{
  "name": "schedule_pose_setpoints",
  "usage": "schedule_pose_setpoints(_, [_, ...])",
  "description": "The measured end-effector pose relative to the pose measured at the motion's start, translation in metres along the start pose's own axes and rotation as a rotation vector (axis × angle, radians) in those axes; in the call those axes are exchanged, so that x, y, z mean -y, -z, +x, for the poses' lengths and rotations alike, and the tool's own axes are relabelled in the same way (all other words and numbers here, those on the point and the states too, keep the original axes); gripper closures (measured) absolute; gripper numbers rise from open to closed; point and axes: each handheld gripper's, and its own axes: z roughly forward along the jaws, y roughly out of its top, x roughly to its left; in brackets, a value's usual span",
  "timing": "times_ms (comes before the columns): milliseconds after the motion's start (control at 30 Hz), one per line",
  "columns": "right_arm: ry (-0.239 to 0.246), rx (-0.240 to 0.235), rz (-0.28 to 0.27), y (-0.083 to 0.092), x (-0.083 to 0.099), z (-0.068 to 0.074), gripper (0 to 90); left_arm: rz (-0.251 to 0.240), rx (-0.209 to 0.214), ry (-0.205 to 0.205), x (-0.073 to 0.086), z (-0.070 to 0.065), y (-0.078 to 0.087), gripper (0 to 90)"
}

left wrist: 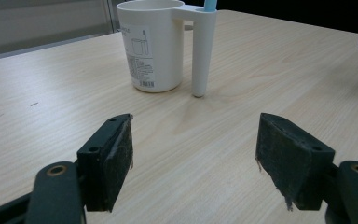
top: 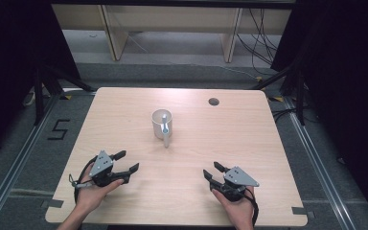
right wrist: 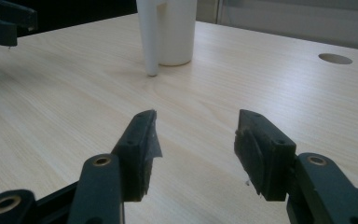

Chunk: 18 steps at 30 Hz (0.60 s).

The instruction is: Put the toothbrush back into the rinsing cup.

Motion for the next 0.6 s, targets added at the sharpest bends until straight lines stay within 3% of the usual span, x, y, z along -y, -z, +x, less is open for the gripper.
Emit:
schedule_pose_setpoints(100, [-0.041,-0.004,0.006,0.001,0.000,0.000,48.5,-0.021,-0.005,0.018,0.005,0.001,0.003,27.0])
schedule_pose_setpoints(233, [-0.011,0.003,-0.006,0.001,0.000,-0.005,48.5,-0.041,-0.019,0.022,0.011,0.002,0.005,27.0])
schedule_pose_setpoints(267, [-0.044,-0.002,0.012,0.002,0.000,-0.003,48.5,-0.056,-0.016,0.028,0.013,0.002,0.004,27.0])
schedule_pose_setpoints(333, [-0.039,-0.004,0.005,0.001,0.001,-0.003,48.5,-0.058,-0.029,0.023,0.013,0.002,0.006,27.2])
schedule_pose_setpoints(433, [-0.009,0.003,-0.009,0.001,0.000,-0.005,48.4,-0.085,-0.028,0.020,0.014,0.001,0.005,26.7])
schedule_pose_setpoints(500, [-0.040,-0.020,-0.020,-0.001,0.000,-0.005,48.4,-0.079,-0.042,0.017,0.014,0.000,0.007,26.4])
schedule_pose_setpoints(600, [-0.056,-0.016,-0.039,-0.001,0.002,-0.005,48.5,-0.083,-0.046,0.019,0.014,0.000,0.007,26.3])
